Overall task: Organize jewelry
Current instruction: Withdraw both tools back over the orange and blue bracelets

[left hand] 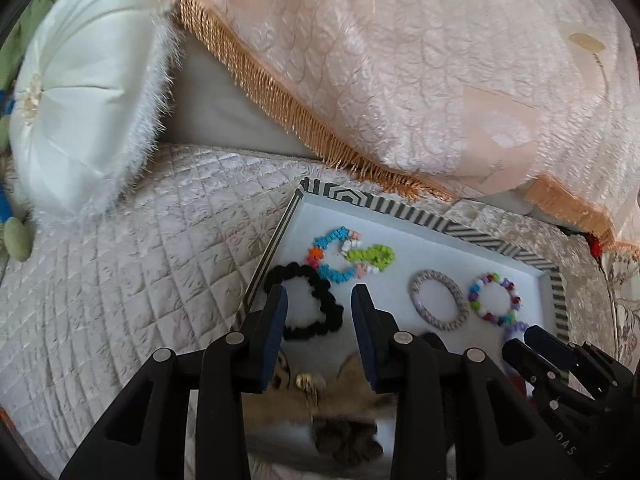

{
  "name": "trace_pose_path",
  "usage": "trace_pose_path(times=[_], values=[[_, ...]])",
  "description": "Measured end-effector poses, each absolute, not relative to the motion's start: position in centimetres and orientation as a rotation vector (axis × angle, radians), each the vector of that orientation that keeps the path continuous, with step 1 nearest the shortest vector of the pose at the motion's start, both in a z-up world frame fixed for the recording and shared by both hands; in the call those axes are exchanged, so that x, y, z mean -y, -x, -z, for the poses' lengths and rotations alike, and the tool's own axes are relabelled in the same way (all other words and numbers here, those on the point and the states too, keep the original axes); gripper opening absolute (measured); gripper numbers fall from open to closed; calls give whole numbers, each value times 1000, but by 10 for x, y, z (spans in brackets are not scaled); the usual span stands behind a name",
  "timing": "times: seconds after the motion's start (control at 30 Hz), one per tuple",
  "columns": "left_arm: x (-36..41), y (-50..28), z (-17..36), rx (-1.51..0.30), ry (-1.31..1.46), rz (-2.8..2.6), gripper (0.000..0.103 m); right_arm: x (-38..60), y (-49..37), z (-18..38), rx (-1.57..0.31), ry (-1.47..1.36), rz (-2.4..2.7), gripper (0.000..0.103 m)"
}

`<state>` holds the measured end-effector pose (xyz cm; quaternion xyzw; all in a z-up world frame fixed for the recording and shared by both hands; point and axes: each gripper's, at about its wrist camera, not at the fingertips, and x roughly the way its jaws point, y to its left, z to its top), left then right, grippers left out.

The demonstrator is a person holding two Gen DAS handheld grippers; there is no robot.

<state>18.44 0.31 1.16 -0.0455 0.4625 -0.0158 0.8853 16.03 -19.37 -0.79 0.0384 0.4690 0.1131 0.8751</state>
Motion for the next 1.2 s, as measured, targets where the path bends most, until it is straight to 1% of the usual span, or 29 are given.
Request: trace_pose_path(times=[0.4,0.57,0.9,1.2], values=[[5,-111,-35,-901,33,26,14,195,-92,-2,-981,-89,-242,40],[6,-86,-33,-893,33,25,14,195,-68,-5,-976,-71,-236,44],[8,-42,-26,-896,39,2,14,195,-28,-14,-959,-79,-237,47],[15,-10,-25,-863,5,-20,14,198,0,-19,-952,-68,-230,49]])
